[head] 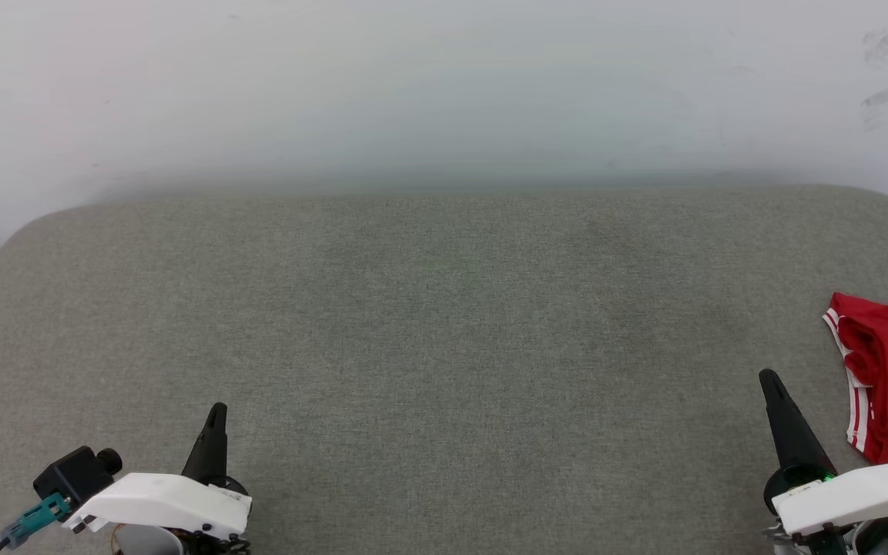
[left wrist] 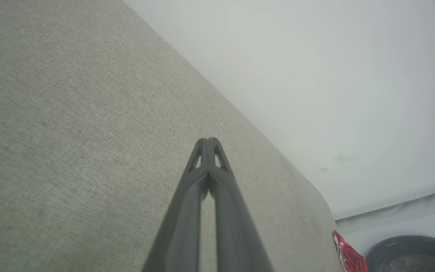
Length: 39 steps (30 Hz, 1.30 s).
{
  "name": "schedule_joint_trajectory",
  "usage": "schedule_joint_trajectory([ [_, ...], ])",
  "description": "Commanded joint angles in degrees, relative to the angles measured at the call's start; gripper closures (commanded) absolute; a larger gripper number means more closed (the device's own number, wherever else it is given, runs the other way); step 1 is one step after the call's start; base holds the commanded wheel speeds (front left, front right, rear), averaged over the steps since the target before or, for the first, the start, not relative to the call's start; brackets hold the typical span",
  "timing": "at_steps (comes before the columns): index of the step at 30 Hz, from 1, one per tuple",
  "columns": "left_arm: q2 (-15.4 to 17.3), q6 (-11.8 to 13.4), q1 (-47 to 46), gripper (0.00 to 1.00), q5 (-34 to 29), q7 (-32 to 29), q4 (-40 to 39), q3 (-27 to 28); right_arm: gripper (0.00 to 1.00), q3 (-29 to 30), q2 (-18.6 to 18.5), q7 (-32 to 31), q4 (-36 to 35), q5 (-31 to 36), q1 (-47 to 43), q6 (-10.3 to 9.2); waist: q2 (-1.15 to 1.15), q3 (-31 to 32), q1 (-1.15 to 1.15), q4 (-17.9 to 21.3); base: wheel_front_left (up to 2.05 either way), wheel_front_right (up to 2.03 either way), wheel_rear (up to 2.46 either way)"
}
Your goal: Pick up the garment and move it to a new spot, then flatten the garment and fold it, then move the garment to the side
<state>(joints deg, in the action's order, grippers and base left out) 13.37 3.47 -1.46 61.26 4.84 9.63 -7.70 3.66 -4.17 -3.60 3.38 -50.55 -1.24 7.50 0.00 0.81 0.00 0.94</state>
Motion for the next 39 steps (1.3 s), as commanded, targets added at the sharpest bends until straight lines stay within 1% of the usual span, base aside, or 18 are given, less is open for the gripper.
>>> schedule_joint_trajectory([
  [1, -0.13, -0.52, -1.35, 1.00, 1.10, -0.26, -0.30, 0.80, 1.00, 0.19, -0.04, -0.14, -0.20, -1.49, 1.42, 0.00, 0.00, -0.01, 0.00, -0.01, 0.00, 0.00, 0.00],
  [19, -2.92, -3.68, -2.48, 1.00, 10.18, -3.29, 1.03, 4.49, 1.00, 0.75, 0.17, -0.81, 3.01, -13.57, 3.30, 0.00, 0.00, -0.23, 0.00, -0.22, 0.00, 0.00, 0.00],
  [39, -5.72, -6.63, -3.50, 1.00, 18.59, -6.21, 2.32, 8.02, 1.00, 1.34, 0.44, -1.40, 5.96, -24.77, 5.13, 0.00, 0.00, -0.48, 0.00, -0.46, 0.00, 0.00, 0.00],
])
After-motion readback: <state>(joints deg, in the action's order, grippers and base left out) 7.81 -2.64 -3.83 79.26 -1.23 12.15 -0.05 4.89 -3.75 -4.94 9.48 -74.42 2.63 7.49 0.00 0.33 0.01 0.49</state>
